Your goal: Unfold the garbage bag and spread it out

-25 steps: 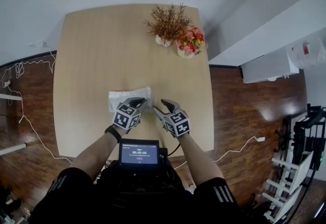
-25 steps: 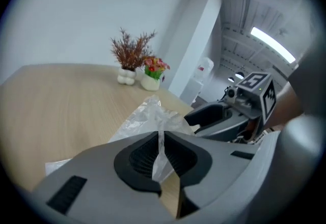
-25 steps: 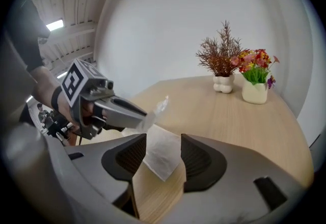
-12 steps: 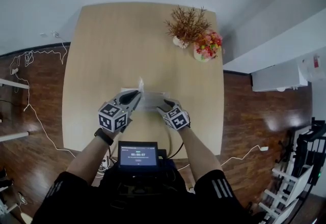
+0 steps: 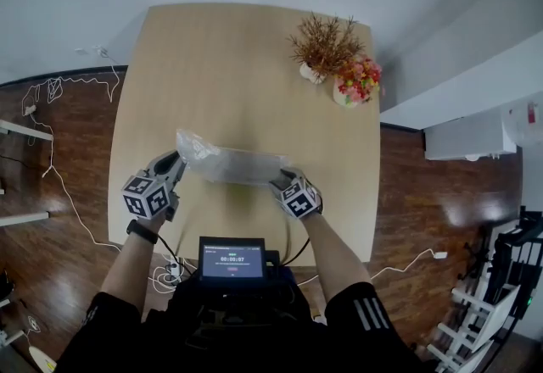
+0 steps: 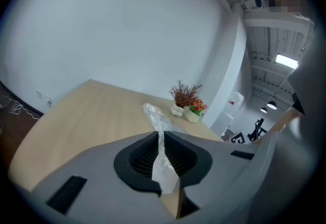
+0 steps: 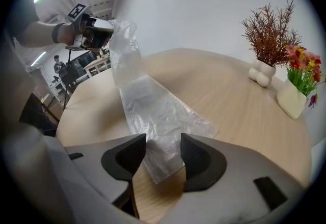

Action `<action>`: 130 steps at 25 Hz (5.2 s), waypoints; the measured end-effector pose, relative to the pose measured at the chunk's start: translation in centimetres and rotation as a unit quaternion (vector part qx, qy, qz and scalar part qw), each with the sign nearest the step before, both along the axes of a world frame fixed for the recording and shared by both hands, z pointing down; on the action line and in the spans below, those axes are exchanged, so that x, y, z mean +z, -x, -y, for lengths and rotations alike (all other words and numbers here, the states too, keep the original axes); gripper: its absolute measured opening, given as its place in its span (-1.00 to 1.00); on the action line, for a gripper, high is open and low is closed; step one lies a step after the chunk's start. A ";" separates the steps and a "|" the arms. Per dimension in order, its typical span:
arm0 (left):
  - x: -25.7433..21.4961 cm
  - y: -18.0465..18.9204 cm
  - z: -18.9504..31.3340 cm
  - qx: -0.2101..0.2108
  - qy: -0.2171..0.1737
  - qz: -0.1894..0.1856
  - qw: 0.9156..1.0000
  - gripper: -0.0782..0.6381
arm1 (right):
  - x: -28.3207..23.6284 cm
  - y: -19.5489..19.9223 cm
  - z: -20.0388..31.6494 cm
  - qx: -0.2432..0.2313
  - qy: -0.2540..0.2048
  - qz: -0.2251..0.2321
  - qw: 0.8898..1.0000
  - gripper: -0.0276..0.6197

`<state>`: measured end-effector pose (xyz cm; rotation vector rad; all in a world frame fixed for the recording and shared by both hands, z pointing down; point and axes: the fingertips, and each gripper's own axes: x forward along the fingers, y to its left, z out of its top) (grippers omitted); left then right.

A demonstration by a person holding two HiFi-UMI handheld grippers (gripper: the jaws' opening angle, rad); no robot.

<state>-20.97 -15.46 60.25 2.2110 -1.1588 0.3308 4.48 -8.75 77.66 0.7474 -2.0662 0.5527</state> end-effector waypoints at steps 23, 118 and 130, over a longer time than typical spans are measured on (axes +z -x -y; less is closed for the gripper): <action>14.2 16.5 0.7 -0.005 0.137 0.269 0.953 -0.47 | 0.9 -0.9 -0.6 -0.019 0.005 -0.021 1.000 -0.14; 11.1 -15.1 -7.1 0.402 -0.164 0.384 0.815 -0.77 | -4.9 4.9 3.8 -0.291 -0.154 -0.109 0.938 -0.85; 8.5 -12.6 -6.3 0.393 -0.162 0.383 0.820 -0.46 | -7.6 4.8 3.5 -0.279 -0.191 -0.094 0.936 -0.86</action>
